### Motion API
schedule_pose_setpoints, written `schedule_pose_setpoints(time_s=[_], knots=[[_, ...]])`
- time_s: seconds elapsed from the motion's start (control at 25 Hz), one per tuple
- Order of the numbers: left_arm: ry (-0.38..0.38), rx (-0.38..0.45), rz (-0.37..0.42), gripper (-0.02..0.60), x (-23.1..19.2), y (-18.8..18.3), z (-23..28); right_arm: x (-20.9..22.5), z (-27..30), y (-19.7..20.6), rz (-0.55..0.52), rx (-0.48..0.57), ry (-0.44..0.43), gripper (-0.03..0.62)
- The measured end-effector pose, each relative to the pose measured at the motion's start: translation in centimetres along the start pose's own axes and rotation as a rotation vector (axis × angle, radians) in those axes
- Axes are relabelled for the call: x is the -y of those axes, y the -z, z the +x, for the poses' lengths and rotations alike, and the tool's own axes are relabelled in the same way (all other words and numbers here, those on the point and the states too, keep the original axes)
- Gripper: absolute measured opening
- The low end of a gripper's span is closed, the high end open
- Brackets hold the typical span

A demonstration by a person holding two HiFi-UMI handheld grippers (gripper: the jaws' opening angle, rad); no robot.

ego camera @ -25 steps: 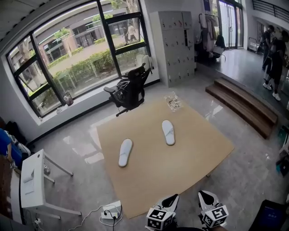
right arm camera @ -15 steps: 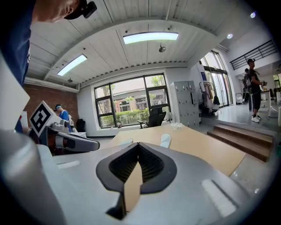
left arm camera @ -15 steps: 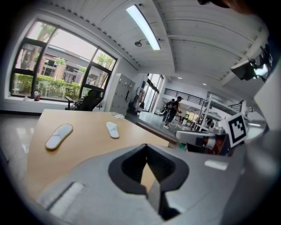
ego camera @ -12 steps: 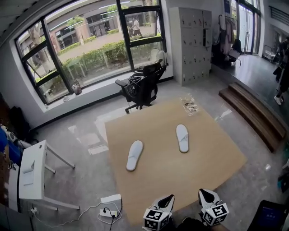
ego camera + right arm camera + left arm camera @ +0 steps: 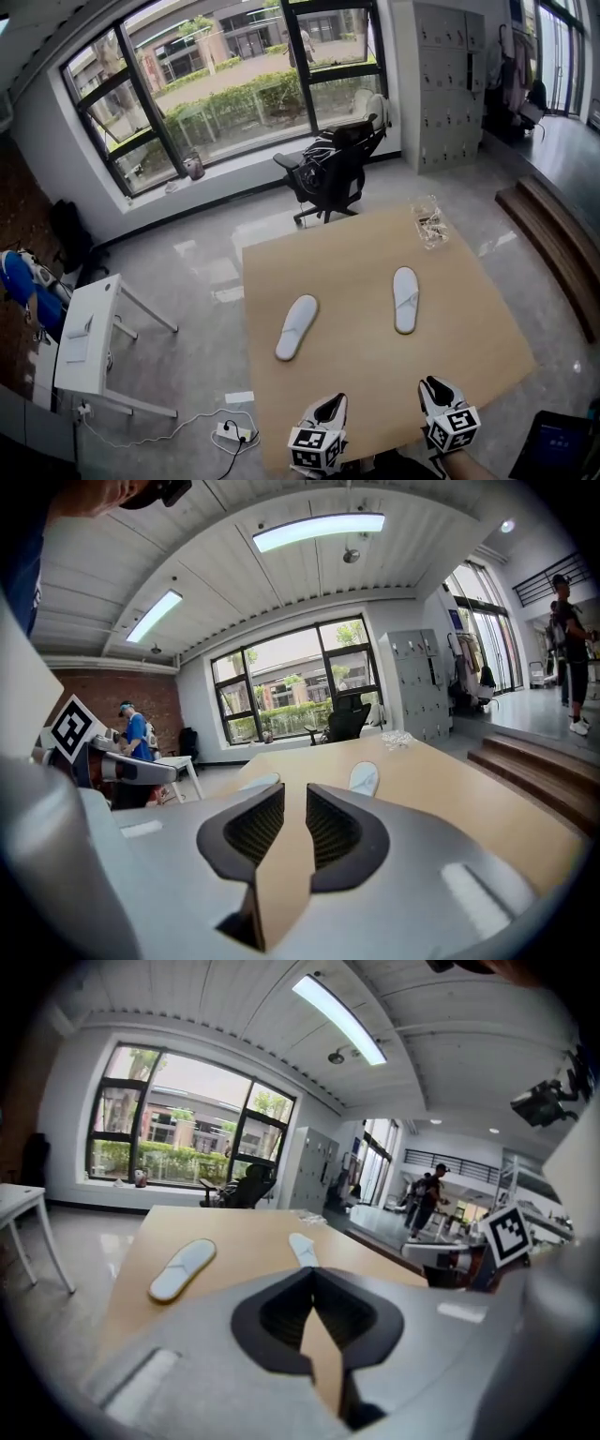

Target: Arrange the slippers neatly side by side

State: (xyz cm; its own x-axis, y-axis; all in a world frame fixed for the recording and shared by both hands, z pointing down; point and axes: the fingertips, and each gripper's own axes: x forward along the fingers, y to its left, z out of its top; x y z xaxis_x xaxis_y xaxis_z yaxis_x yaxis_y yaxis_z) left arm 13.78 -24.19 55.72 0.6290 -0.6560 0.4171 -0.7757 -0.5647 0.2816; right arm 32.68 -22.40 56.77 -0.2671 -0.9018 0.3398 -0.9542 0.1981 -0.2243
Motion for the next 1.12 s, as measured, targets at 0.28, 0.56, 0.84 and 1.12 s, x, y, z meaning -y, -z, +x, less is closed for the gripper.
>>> schedule_pose_setpoints(time_s=[0.28, 0.56, 0.84, 1.12], knots=[[-0.162, 0.068, 0.038, 0.003, -4.4, -4.1, 3.7, 4.2, 5.4, -2.9, -0.045, 0.035, -0.072, 0.062], [-0.292, 0.011, 0.029, 0.089, -8.2, -4.1, 7.4, 8.6, 10.5, -3.1, -0.068, -0.059, -0.104, 0.083], [-0.389, -0.077, 0.053, 0.137, -15.6, -1.9, 9.5, 10.6, 16.6, -0.8, -0.065, -0.148, -0.080, 0.132], [-0.463, -0.187, 0.163, 0.181, -24.2, 0.9, 11.6, 14.1, 22.4, 0.6, -0.080, -0.211, -0.006, 0.137]])
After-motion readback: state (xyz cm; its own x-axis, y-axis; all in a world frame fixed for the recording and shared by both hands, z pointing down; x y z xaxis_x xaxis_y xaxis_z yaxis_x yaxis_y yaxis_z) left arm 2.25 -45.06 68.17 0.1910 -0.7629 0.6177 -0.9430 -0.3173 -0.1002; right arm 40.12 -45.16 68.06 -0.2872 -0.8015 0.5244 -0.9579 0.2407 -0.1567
